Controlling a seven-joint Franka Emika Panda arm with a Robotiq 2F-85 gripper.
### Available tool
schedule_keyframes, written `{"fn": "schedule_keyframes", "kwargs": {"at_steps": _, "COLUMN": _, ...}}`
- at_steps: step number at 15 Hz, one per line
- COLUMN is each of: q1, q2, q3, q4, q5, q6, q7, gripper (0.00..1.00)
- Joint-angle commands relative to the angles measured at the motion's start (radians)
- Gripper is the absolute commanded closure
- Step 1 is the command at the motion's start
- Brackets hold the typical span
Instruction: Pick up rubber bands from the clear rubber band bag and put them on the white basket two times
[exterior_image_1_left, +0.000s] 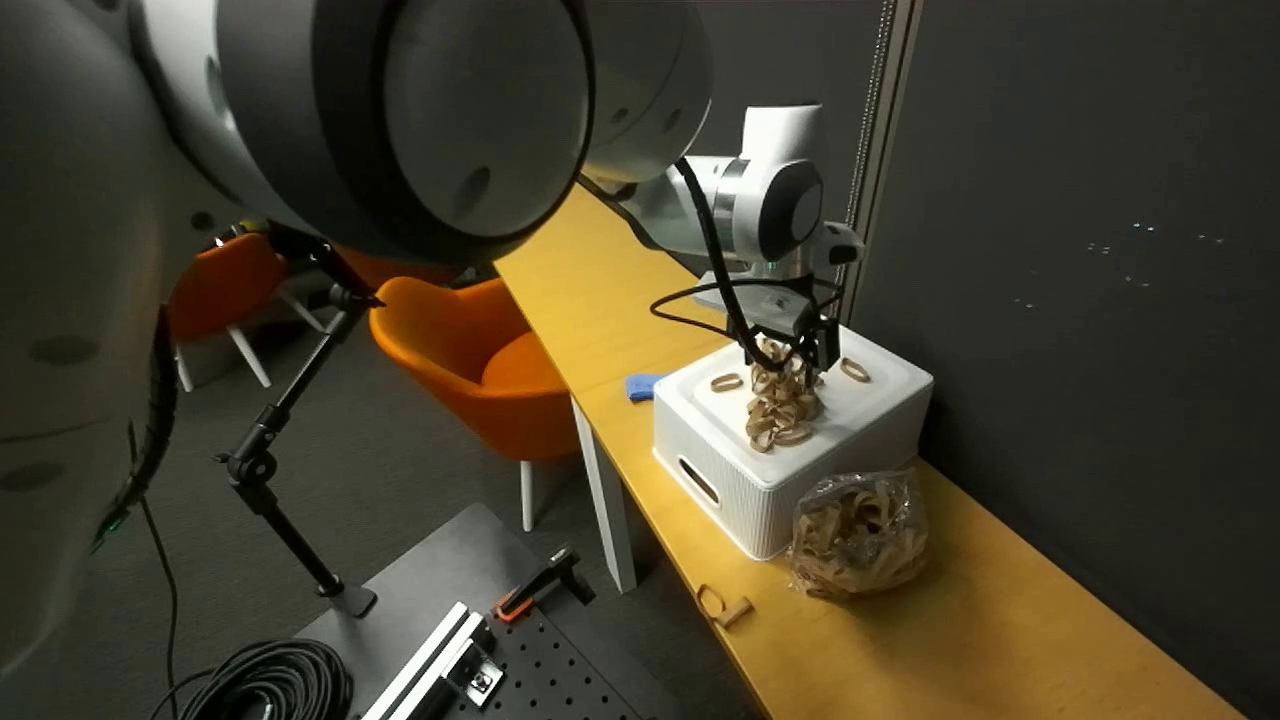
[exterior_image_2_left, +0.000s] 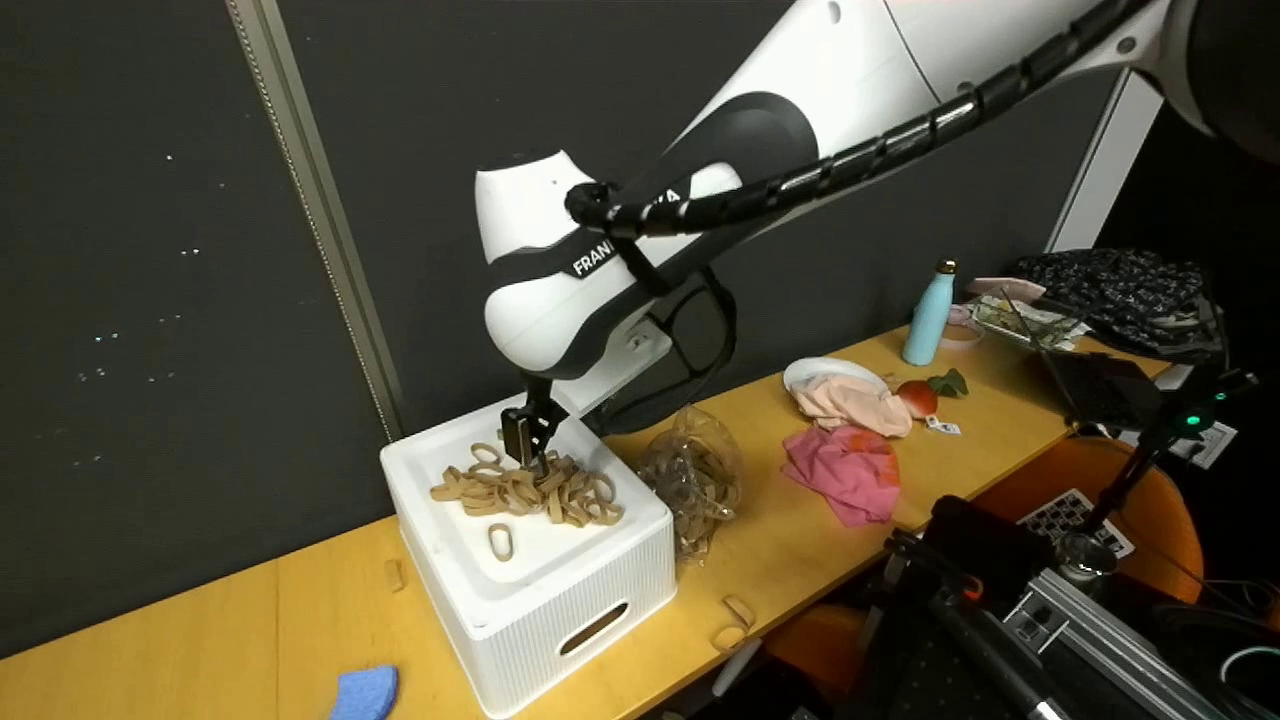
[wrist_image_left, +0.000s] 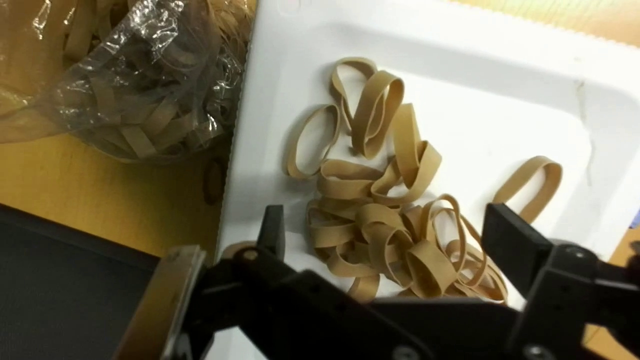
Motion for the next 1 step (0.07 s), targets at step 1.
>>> {"fn": "schedule_keyframes", "kwargs": {"at_steps": 1, "q1": 0.007, "q2": 0.001, "q3": -0.009, "q4": 0.003, "q5": 0.008, "q6": -0.003, "q7": -0.001, "gripper": 0.00}}
